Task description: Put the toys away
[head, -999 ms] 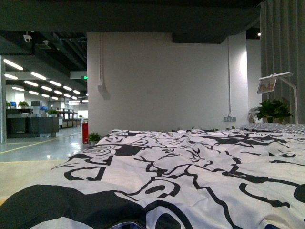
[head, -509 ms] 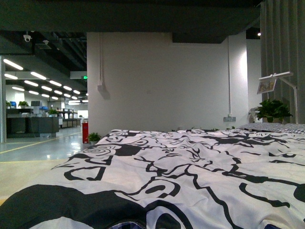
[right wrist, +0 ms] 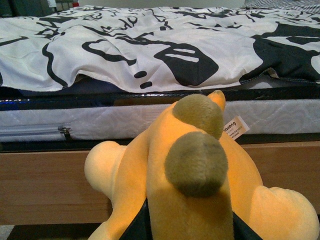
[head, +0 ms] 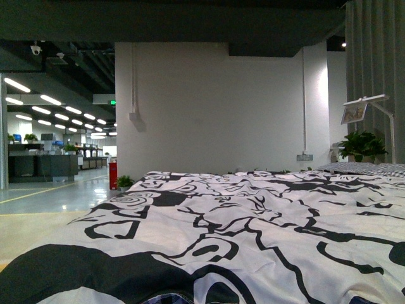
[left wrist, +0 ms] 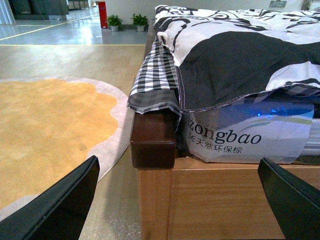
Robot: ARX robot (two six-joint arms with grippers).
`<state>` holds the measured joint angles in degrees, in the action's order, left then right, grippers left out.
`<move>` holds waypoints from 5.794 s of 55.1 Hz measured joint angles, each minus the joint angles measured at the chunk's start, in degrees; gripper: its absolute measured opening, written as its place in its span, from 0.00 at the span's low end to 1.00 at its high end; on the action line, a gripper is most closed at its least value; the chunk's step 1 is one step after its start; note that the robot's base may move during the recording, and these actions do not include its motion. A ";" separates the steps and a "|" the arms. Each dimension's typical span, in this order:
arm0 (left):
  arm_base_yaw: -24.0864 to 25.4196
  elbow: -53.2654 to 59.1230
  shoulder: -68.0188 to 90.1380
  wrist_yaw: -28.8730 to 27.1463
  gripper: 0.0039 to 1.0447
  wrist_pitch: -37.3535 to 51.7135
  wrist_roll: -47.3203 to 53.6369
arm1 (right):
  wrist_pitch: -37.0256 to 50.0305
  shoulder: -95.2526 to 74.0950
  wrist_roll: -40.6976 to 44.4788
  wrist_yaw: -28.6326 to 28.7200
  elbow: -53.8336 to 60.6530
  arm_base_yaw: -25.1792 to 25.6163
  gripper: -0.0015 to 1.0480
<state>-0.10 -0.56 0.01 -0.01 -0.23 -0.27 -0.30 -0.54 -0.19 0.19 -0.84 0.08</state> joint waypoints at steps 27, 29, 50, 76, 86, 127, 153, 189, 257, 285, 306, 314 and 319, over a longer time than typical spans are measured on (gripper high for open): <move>0.04 0.00 0.00 -0.33 0.94 0.00 0.00 | 0.00 0.00 0.00 0.50 0.00 -0.04 0.07; 0.04 0.00 0.00 -0.33 0.94 0.00 0.00 | 0.00 0.00 0.00 0.48 0.00 -0.09 0.07; 0.04 0.00 0.02 -0.04 0.94 0.00 0.02 | 0.00 0.13 0.02 -0.15 0.00 -0.09 0.07; 0.04 0.00 0.02 -0.13 0.94 0.00 0.02 | 0.02 0.15 0.00 -0.13 0.00 -0.09 0.07; 0.04 -0.02 0.02 -0.07 0.94 0.00 0.02 | 0.02 0.15 0.00 -0.22 0.00 -0.11 0.07; 0.02 -0.02 0.02 0.00 0.94 0.00 0.02 | 0.00 0.17 0.00 0.26 0.00 -0.09 0.07; 0.02 -0.02 0.02 0.00 0.94 0.00 0.02 | 0.00 0.17 0.00 -0.17 0.00 -0.09 0.07; 0.02 -0.02 0.02 0.04 0.94 0.00 0.02 | 0.00 0.20 0.02 -0.15 0.00 -0.09 0.07; 0.02 -0.02 0.00 0.00 0.94 0.00 0.02 | 0.00 0.20 0.00 -0.17 0.00 -0.09 0.07; 0.02 -0.02 -0.02 0.00 0.94 0.00 0.02 | 0.00 0.20 0.02 -0.17 0.00 -0.09 0.07; 0.02 -0.02 0.04 0.00 0.94 0.00 0.02 | 0.00 0.22 0.02 -0.04 0.00 -0.09 0.07; 0.02 -0.02 -0.02 -0.04 0.94 0.00 0.00 | 0.00 0.22 0.00 -0.02 0.00 -0.09 0.07; 0.02 -0.02 0.04 -0.07 0.94 0.00 0.02 | 0.00 0.17 0.02 0.00 0.00 -0.09 0.07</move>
<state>-0.08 -0.58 0.05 -0.08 -0.23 -0.25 -0.30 -0.36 -0.16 0.19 -0.84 -0.01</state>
